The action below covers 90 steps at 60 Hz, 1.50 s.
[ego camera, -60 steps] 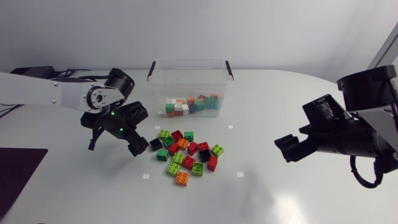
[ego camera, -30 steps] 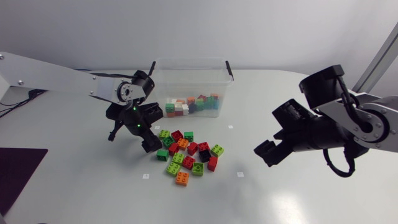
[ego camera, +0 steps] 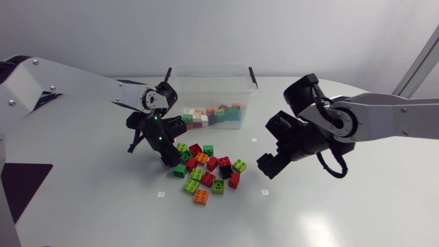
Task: Place the duplo bricks in the container
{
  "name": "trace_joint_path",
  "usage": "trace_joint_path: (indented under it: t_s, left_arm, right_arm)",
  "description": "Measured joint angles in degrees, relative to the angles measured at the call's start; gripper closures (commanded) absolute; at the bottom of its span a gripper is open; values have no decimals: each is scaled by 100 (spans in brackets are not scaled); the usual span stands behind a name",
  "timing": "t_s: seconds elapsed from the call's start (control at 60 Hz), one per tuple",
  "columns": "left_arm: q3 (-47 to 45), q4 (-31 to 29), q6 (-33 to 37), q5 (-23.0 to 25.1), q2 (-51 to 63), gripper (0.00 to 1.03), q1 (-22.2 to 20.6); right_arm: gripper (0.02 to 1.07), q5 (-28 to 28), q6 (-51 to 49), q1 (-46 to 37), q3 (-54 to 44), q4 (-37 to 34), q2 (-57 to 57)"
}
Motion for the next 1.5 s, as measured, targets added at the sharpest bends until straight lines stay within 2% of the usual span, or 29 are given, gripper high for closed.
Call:
trace_joint_path:
  t_s: [0.033, 0.217, 0.45, 0.833, 1.2, 1.417, 1.5]
  left_arm:
    - [11, -33, 4, 26, 31, 69, 13]
    - [61, -378, 120, 96, 83, 74, 26]
    - [90, -640, 190, 114, -35, 74, 103]
    - [214, -885, 295, 122, -1003, 74, 431]
    - [1121, -1078, 251, 664, -1700, 74, 614]
    - [1567, -901, -57, 1058, -1698, 73, 621]
    - [1646, -708, -210, 1130, -1694, 72, 601]
  right_arm:
    - [8, 20, 15, 59, 68, 0, 85]
    - [10, 44, 55, 267, 400, 0, 603]
    - [13, 61, 52, 402, 726, -2, 1187]
    - [13, 63, 26, 494, 1327, 0, 1965]
    - [17, 101, -37, 579, 1574, -4, 2350]
    - [46, 85, -42, 734, 1576, 0, 2544]
    - [65, 85, -77, 734, 1576, 2, 2544]
